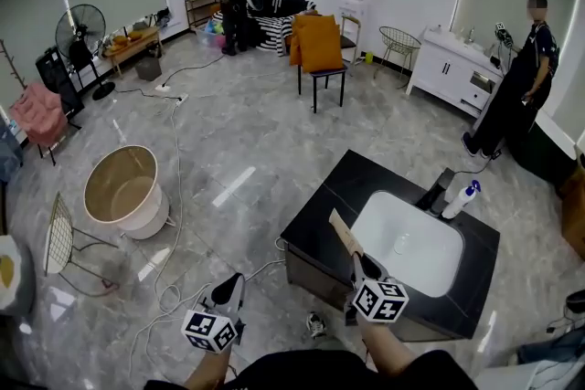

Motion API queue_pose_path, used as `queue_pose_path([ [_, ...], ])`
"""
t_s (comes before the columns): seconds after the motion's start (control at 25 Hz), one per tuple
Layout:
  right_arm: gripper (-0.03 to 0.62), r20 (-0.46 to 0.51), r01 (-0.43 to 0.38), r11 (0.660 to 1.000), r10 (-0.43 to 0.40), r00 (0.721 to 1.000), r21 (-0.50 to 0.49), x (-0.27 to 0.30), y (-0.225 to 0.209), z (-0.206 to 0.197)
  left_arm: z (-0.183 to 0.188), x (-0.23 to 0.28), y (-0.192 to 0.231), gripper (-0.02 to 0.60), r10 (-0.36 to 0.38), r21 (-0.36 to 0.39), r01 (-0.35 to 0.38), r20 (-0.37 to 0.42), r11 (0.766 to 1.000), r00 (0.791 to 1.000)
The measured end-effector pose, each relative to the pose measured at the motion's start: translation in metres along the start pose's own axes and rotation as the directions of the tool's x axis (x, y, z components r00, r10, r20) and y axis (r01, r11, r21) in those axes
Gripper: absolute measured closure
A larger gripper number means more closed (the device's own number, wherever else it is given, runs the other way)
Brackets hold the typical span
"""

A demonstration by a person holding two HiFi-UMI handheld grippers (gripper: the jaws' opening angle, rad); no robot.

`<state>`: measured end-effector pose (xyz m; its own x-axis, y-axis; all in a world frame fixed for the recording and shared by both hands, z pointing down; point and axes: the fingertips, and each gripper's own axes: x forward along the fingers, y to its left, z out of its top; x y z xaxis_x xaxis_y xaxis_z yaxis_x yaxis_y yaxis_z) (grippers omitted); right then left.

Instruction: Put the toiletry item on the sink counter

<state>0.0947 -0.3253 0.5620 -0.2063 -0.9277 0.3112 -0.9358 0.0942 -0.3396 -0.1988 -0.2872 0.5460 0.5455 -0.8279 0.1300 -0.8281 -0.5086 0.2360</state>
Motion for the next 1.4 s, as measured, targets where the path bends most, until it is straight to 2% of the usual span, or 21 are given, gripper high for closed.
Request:
queue_pose_path([
  [0.56,0.562,-0.036,0.033,0.999,-0.033,0.999,-0.004,0.101,-0.057,0.018,0.011,0.068,0.005,0.575,0.059,0.006,-0.059,0.013,0.998,0.998],
  [0.88,0.562,-0.039,0.044,0.995,-0.041,0.998,0.088,0.141,-0.074,0.012,0.008,0.067,0.021,0.575,0.146,-0.008,-0.146,0.012,0.989,0.989],
  [1.16,0.559,-0.103,0.063,0.98,-0.044,0.994,0.19,0.167,-0.079,-0.017,0.003,0.069,0.031,0.575,0.19,-0.016,-0.19,0.004,0.982,0.982],
  [1.4,0.559,-0.212,0.074,0.971,-0.026,0.977,0.226,0.183,-0.077,-0.05,-0.001,0.069,0.036,0.575,0.206,-0.018,-0.206,-0.008,0.978,0.978],
])
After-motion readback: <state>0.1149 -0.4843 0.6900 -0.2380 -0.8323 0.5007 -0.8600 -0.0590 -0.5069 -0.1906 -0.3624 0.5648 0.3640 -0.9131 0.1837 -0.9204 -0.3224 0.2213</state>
